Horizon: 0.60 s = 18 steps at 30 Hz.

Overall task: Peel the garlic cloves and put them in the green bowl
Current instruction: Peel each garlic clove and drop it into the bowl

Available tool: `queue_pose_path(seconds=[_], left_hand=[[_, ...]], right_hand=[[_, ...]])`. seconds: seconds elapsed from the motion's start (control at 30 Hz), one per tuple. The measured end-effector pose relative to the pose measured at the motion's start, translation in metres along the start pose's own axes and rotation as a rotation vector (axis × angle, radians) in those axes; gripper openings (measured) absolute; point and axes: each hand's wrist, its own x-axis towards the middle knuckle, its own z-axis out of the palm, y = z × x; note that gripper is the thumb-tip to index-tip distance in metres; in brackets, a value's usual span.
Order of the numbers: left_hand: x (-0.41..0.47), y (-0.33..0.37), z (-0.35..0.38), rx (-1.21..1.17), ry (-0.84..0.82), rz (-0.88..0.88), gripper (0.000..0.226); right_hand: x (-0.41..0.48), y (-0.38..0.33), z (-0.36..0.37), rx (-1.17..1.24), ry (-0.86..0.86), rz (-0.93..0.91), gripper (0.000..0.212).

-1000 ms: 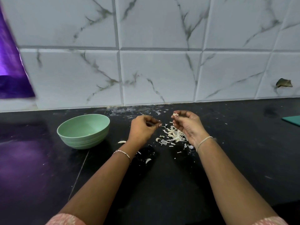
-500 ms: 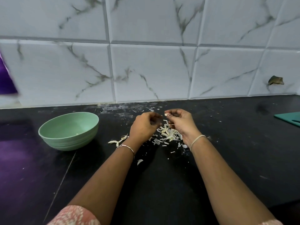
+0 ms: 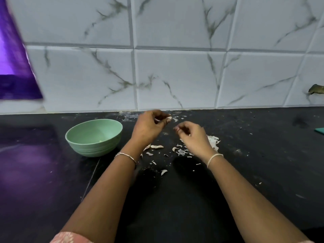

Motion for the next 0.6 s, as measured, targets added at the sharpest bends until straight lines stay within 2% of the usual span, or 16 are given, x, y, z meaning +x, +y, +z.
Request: queue_pose_path(seconds=[0.1,0.23,0.3,0.4,0.5,0.6], left_hand=[[-0.009,0.005,-0.047,0.14,0.148,-0.003,0.007],[-0.029,-0.004,-0.111,0.449,0.289,-0.142,0.016],[-0.035,-0.016,-0.131,0.56,0.253,-0.261,0.015],[-0.04,-0.031,-0.146,0.649,0.108,-0.398,0.016],[-0.041,-0.039,-0.148,0.693,0.02,-0.418,0.019],[-0.042,-0.038,-0.144,0.715,0.06,-0.381,0.012]], right_hand=[[-0.011,-0.007,0.017,-0.422,-0.172,-0.222,0.029],[-0.015,-0.018,0.043,-0.632,-0.23,-0.271,0.044],[-0.015,-0.017,0.047,-0.677,-0.207,-0.256,0.043],[-0.013,-0.011,0.043,-0.706,-0.177,-0.193,0.041],[-0.011,-0.006,0.037,-0.724,-0.165,-0.135,0.041],[-0.01,-0.003,0.034,-0.733,-0.144,-0.117,0.037]])
